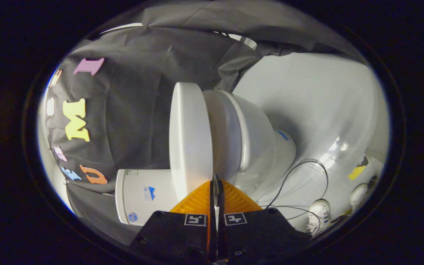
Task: Open the toilet lid.
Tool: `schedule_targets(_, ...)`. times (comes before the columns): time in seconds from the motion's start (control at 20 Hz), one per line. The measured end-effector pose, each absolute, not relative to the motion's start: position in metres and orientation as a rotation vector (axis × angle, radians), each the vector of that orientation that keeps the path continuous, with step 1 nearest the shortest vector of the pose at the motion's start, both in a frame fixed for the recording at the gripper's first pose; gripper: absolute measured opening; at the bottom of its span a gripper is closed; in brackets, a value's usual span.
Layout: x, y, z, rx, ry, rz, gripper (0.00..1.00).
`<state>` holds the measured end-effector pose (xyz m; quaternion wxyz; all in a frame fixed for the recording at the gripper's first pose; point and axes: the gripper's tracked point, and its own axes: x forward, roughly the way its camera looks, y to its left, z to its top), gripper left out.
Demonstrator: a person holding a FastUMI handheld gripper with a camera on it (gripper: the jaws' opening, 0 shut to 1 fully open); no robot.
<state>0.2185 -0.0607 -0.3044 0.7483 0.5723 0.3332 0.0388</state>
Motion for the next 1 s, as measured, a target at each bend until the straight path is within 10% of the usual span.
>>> schedule_targets(1.0,0.212,-0.036,-0.239,0.929,0.627,0.080,0.05)
